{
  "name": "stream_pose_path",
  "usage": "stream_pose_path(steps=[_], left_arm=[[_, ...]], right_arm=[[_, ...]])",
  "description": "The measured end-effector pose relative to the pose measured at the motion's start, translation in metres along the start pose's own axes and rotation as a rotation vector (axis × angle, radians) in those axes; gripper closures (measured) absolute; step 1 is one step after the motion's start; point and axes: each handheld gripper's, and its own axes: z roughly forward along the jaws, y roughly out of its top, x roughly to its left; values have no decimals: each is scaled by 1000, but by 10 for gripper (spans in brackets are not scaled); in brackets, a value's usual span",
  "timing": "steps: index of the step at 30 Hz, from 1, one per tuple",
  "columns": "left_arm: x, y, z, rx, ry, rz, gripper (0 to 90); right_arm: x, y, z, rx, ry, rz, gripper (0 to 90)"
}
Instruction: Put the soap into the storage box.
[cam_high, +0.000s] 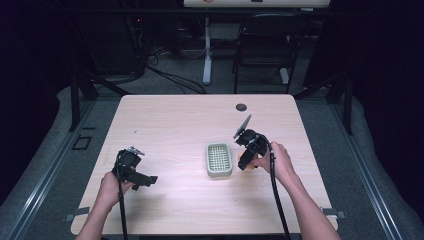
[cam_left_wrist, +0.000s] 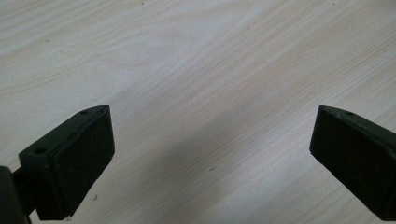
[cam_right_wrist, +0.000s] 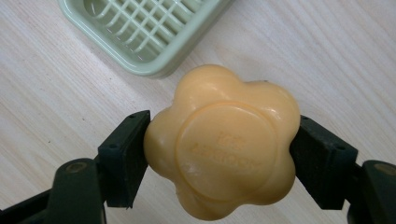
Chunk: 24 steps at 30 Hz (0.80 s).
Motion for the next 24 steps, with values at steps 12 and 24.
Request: stream_pose_path(steps=[12,24], left_arm=[[0,0,0,0,0,1,0],[0,0,0,-1,-2,2,0]], right_arm=[[4,10,-2,-12,8,-7,265],[11,23,-3,-24,7,-23,265]])
